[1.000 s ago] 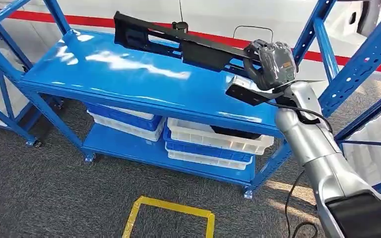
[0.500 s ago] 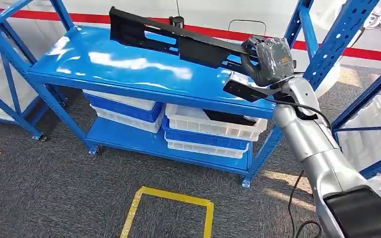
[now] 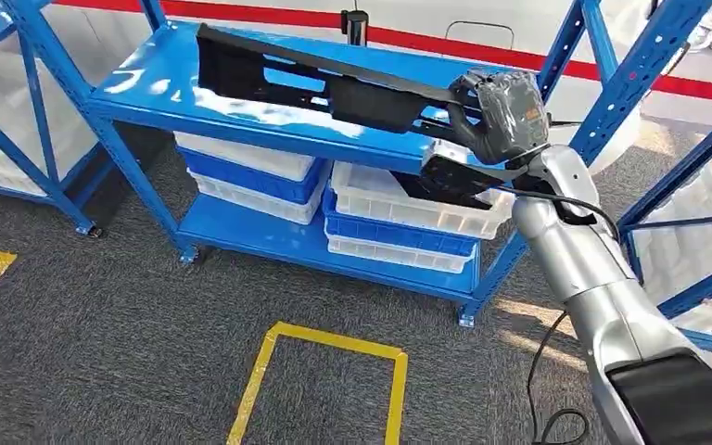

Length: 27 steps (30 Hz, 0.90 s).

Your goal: Take the parts from the cabinet and place them on the table.

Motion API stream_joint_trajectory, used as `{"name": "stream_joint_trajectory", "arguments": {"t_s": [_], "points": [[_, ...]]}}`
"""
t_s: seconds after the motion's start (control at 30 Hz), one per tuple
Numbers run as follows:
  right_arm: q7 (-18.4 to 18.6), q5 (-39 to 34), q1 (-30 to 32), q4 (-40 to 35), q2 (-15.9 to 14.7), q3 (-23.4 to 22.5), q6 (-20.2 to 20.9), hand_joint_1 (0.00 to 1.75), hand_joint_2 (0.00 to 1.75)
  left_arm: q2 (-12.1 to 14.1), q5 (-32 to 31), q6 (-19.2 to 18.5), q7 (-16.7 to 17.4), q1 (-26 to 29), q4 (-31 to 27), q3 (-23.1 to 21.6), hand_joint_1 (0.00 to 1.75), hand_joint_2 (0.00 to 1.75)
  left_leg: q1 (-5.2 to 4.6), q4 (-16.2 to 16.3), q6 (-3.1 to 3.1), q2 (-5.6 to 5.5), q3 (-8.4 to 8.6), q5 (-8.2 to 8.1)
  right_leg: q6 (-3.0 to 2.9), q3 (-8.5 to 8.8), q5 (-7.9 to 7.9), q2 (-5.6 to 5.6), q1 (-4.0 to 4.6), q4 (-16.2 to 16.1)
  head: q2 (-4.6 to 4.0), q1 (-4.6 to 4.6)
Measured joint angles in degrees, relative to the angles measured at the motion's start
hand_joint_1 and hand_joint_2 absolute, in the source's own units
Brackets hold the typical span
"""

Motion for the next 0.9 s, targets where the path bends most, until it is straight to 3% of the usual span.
{"name": "stream_joint_trajectory", "arguments": {"t_s": [0.03, 0.07, 0.13, 0.17, 0.2, 0.27, 0.3, 0.33, 0.37, 0.4, 0.43, 0.47, 0.5, 0.53, 0.57, 0.6, 0.67, 0.7, 0.73, 0.77, 0.83, 0.87, 0.9], "points": [[-0.67, -0.76, 0.0, -0.69, 0.0, -0.02, 0.82, 1.75, 1.75, -0.04, -0.04, -0.11, -0.02, 0.0, 0.0, 0.0, 0.0, 1.75, -0.05, 0.14, -0.26, 0.0, -0.52, 0.58, -0.91, 3.75, -1.71, 0.03, 0.22, -5.14, 0.0, -0.04], [-1.51, -1.86, 0.19, -1.68, -0.02, -0.09, 1.84, 1.75, 1.75, -0.13, -0.09, -0.15, -0.09, 0.0, 0.0, 0.0, 0.0, 1.75, -0.25, 0.2, -0.73, 0.1, -0.88, 1.29, -1.5, 5.96, -3.18, 0.09, 0.92, -10.0, 0.0, -0.15], [-2.48, -3.17, 0.69, -2.53, -0.2, -0.44, 2.66, 1.75, 1.75, -0.11, -0.11, -0.26, -0.2, 0.04, 0.0, 0.0, 0.0, 1.75, -0.09, -0.27, -1.17, 0.09, -0.84, 2.39, -1.65, 4.86, -2.5, 0.21, 0.85, -9.33, 0.0, -0.19], [-2.66, -3.21, 1.15, -3.02, -0.22, -0.46, 2.91, 1.75, 1.75, -0.13, -0.11, -0.31, -0.2, 0.08, 0.02, 0.0, 0.0, 1.75, -0.12, -0.47, -1.58, -0.02, -0.88, 2.97, -2.08, 4.53, -2.09, 0.15, 0.91, -9.27, 0.0, -0.29], [-2.82, -3.19, 1.44, -3.3, -0.24, -0.44, 2.99, 1.75, 1.75, 0.18, -0.15, -0.31, -0.2, 0.24, 0.02, 0.0, 0.0, 1.75, 0.18, -0.32, -1.82, -0.23, -1.57, 2.79, -2.79, 4.54, -1.12, -0.07, -0.66, -9.56, 0.0, -0.15], [-2.82, -2.97, 1.97, -4.15, -0.31, -0.48, 2.99, 1.75, 1.75, 0.13, -0.39, -0.37, -0.28, 0.33, 0.02, 0.0, 0.0, 1.75, 0.37, 4.43, -2.68, -0.21, -3.12, -4.64, -3.83, 3.21, 0.45, -0.25, -0.33, -9.47, 0.0, -0.59], [-2.82, -2.6, 2.26, -4.63, -0.46, -0.5, 2.84, 1.75, 1.75, 0.13, -0.61, -0.55, -0.28, 0.39, 0.02, 0.0, 0.0, 1.75, 0.63, 9.01, -3.17, -0.2, -4.07, -8.42, -3.83, 2.35, 1.2, -0.24, -0.31, -9.47, 0.0, -0.57], [-2.77, -2.42, 2.53, -4.9, -0.55, -0.5, 2.73, 1.75, 1.75, 0.2, -0.77, -0.7, -0.28, 0.39, 0.02, 0.0, 0.0, 1.75, 0.81, 13.54, -3.57, -0.17, -4.94, -10.69, -3.77, 1.55, 1.85, -0.25, -0.28, -9.42, 0.0, -0.59], [-2.64, -2.25, 2.91, -5.11, -0.66, -0.52, 2.49, 1.75, 1.75, 0.26, -0.94, -0.76, -0.31, 0.37, 0.02, 0.0, 0.0, 1.75, 1.05, 17.4, -3.89, -0.14, -5.36, -11.22, -3.61, 0.7, 2.53, -0.27, -0.28, -9.36, 0.0, -0.59], [-2.4, -2.16, 3.51, -5.46, -0.72, -0.57, 2.31, 1.75, 1.75, 0.37, -1.25, -0.81, -0.28, 0.33, 0.02, 0.0, 0.0, 1.75, 1.41, 19.16, -4.21, -0.11, -4.82, -9.91, -3.38, -0.17, 3.18, -0.29, -0.32, -9.3, 0.0, -0.63], [-2.12, -2.12, 4.07, -5.94, -0.87, -0.65, 2.31, 1.75, 1.75, 0.44, -1.38, -0.83, -0.26, 0.27, 0.02, -0.02, 0.0, 1.75, 1.75, 18.39, -4.43, -0.08, -3.29, -7.86, -3.17, -0.97, 3.76, -0.3, -0.38, -9.12, 0.0, -0.59], [-1.96, -2.05, 4.53, -6.36, -1.07, -0.77, 2.29, 1.75, 1.75, 0.53, -1.57, -0.9, -0.2, 0.16, 0.02, -0.02, 0.0, 1.75, 2.07, 15.88, -4.69, -0.05, -0.81, -6.03, -2.8, -1.79, 4.18, -0.3, -0.52, -8.89, 0.0, -0.61], [-1.77, -1.99, 4.81, -6.9, -1.29, -0.92, 2.29, 1.75, 1.75, 0.61, -1.9, -1.0, -0.07, -0.01, 0.0, -0.04, 0.0, 1.75, 2.37, 11.56, -4.89, -0.03, 2.83, -5.39, -2.36, -2.55, 4.57, -0.28, -0.62, -8.47, 0.0, -0.63], [-1.7, -1.88, 4.91, -7.52, -1.47, -1.03, 2.29, 1.75, 1.75, 0.57, -1.99, -1.05, 0.0, -0.27, -0.04, -0.07, 0.0, 1.75, 2.62, 6.68, -5.05, -0.04, 6.85, -6.88, -1.98, -2.94, 4.81, -0.28, -0.51, -7.97, 0.0, -0.68], [-1.57, -1.72, 4.97, -8.2, -1.82, -1.27, 2.23, 1.75, 1.75, 0.61, -2.05, -1.11, 0.02, -0.5, -0.09, -0.09, 0.0, 1.75, 2.21, 2.14, -4.89, -0.24, 9.61, -8.65, -1.61, -3.72, 5.02, -0.36, -0.34, -7.39, 0.0, -0.61], [-1.57, -1.62, 5.1, -8.7, -1.97, -1.42, 2.07, 1.75, 1.75, 0.7, -2.1, -1.14, 0.02, -0.86, -0.11, -0.07, 0.0, 1.75, 1.98, 1.39, -4.19, -0.43, 9.58, -9.29, -0.94, -4.01, 5.58, -0.51, -0.31, -7.38, 0.0, -0.44], [-1.4, -1.16, 5.75, -9.24, -2.14, -1.57, 1.85, 1.75, 1.75, 0.85, -2.16, -1.14, 0.02, -1.0, -0.11, -0.07, 0.0, 1.75, 1.17, 1.43, -2.92, -0.39, 8.61, -8.56, 0.14, -4.47, 6.84, -0.56, -0.41, -7.71, 0.0, -0.35], [-1.22, -0.81, 6.42, -9.35, -2.36, -1.64, 1.79, 1.75, 1.75, 0.85, -2.16, -1.14, -0.02, -0.98, -0.09, -0.07, 0.0, 1.75, 1.17, 0.86, -1.69, -0.15, 8.19, -7.64, 0.64, -5.0, 7.16, -0.55, -0.07, -7.82, 0.0, -0.44], [-1.05, -0.65, 7.07, -9.48, -2.4, -1.66, 1.77, 1.75, 1.75, 0.87, -2.16, -1.16, -0.04, -1.08, -0.11, -0.07, 0.0, 1.75, 1.07, 0.79, -0.87, 0.1, 7.53, -6.83, 0.06, -5.85, 5.21, -0.4, -0.68, -6.47, 0.0, -0.55], [-0.94, -0.33, 7.52, -9.77, -2.56, -1.73, 1.75, 1.75, 1.75, 0.98, -2.12, -1.16, -0.04, -1.18, -0.13, -0.04, 0.0, 1.75, 1.06, 0.8, 0.03, 0.12, 6.49, -6.05, -0.84, -7.51, 1.92, -0.35, -0.6, -3.51, 0.0, -0.18], [-0.59, 0.31, 7.78, -9.97, -2.62, -1.84, 1.75, 1.75, 1.75, 1.16, -2.12, -1.16, -0.04, -1.43, -0.2, -0.04, 0.0, 1.75, 0.78, 0.84, 0.28, 0.11, 4.53, -4.44, -1.72, -9.77, -3.85, -0.21, -0.61, 5.12, 0.0, -0.07], [-0.43, 0.48, 7.82, -9.97, -2.6, -1.86, 1.77, 1.75, 1.75, 1.18, -2.12, -1.16, -0.04, -1.57, -0.22, -0.04, 0.0, 1.75, 0.64, 0.86, 0.33, 0.11, 3.54, -3.71, -1.39, -10.32, -4.91, -0.14, -0.56, 8.7, 0.0, -0.02], [-0.37, 0.77, 7.84, -9.97, -2.62, -1.88, 1.79, 1.75, 1.75, 1.16, -2.12, -1.18, -0.04, -1.72, -0.22, -0.04, 0.0, 1.75, 0.54, 0.88, 0.29, 0.11, 2.47, -2.83, -0.74, -9.93, -4.37, 0.03, -0.43, 10.71, 0.0, 0.0]]}}
